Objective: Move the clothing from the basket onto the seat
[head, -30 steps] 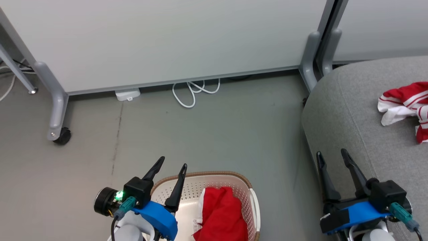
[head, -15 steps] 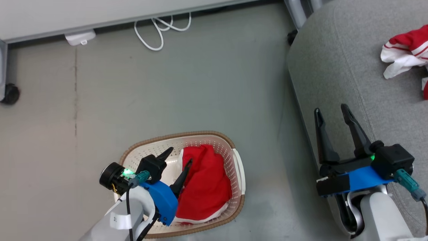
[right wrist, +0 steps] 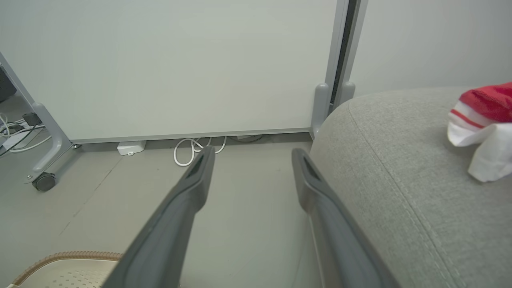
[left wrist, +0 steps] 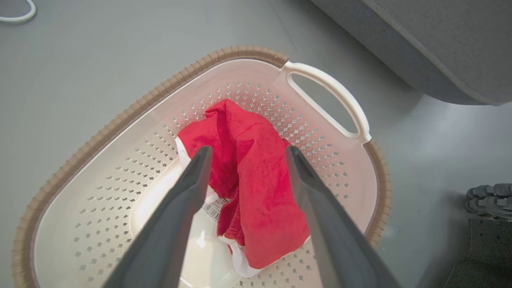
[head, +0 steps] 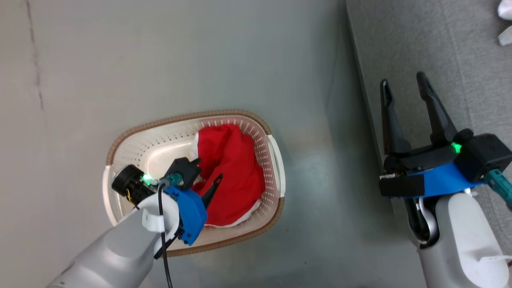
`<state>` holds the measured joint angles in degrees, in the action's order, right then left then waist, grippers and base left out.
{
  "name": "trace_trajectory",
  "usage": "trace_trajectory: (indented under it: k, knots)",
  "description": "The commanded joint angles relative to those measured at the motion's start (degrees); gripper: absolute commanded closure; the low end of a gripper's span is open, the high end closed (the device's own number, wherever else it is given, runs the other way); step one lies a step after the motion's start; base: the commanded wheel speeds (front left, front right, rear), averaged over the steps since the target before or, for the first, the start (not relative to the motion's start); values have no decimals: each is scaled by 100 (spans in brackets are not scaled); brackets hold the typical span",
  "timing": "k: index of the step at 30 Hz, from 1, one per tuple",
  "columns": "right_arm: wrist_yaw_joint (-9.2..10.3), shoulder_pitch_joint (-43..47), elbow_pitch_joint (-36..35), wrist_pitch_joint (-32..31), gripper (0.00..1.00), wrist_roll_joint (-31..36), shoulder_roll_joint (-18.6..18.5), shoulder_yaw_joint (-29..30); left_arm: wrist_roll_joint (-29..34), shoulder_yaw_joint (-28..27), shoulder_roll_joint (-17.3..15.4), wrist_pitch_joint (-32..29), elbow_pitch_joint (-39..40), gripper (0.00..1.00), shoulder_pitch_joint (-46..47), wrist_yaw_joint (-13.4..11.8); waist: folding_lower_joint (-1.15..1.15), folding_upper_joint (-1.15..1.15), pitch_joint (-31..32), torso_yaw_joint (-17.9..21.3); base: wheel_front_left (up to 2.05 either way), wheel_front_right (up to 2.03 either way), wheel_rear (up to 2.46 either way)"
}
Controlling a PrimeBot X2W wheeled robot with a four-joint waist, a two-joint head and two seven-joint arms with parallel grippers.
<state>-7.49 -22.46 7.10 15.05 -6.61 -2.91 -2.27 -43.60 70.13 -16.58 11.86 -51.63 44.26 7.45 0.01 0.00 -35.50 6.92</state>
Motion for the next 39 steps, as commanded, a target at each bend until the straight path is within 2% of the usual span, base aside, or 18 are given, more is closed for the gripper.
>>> trace_trajectory:
  k: [1,12,20,39]
  knots:
    - [-1,-119,-38,20,0,9,3,-4,-49,38,-46,-32,-19,0,153,4,-1,0,-269,33,0,0,0]
    - [-1,-484,-287,20,0,143,3,35,-510,325,-131,-608,91,0,599,4,-1,0,-1121,56,0,0,0]
    - [-1,-624,-456,20,0,165,2,33,-397,331,-170,-995,182,0,700,4,-1,0,-1552,98,0,0,0]
    - [-1,-769,-655,20,0,171,2,85,-315,332,-128,-1217,199,0,941,4,-1,0,-2188,152,0,0,0]
